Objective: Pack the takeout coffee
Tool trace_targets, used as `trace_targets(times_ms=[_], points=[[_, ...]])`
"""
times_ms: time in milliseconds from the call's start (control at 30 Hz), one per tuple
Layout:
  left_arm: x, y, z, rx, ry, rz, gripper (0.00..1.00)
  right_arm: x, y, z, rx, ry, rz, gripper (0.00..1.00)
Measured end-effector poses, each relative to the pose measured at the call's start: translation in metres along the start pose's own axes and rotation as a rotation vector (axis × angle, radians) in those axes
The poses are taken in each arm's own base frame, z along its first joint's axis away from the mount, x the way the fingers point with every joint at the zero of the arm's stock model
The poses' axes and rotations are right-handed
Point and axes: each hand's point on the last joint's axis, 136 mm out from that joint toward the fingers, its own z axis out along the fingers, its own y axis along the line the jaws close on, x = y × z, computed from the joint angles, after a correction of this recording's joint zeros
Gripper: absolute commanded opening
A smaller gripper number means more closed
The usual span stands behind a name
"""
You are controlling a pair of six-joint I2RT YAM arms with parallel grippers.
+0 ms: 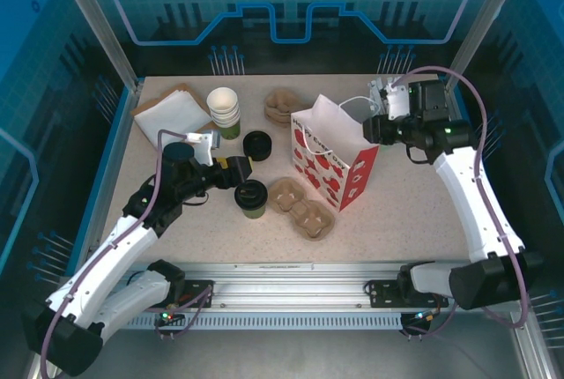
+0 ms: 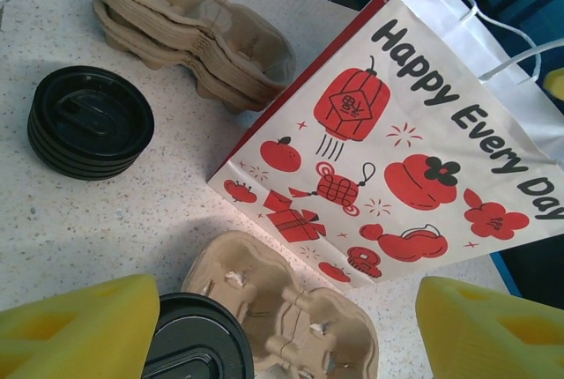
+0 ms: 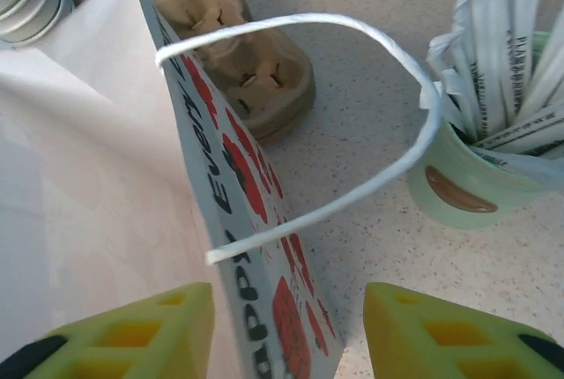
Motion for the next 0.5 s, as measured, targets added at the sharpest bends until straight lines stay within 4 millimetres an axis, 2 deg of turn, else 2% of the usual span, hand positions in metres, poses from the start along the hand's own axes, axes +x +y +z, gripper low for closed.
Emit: trace_targets(times_ms=[167,300,400,500], points=[[0.005,0.005,0.000,-0.023,0.018,0.020,0.83,0.000,0.048,-0.044,0.000,-0.096,-0.150,0.64],[0.011,0.008,0.000,-0.032,0.045,0.027,0.84,0.011,0.079,-0.079,-0.054,-0.167,-0.234,0.63],[0.017,0.007,0.001,-0.024,0.071,0.020,0.84,0.036,0.103,-0.088,-0.131,-0.165,-0.309,0.63],[0.018,0.006,0.000,-0.016,0.080,0.006,0.84,0.074,0.127,-0.079,-0.215,-0.102,-0.398,0.63]])
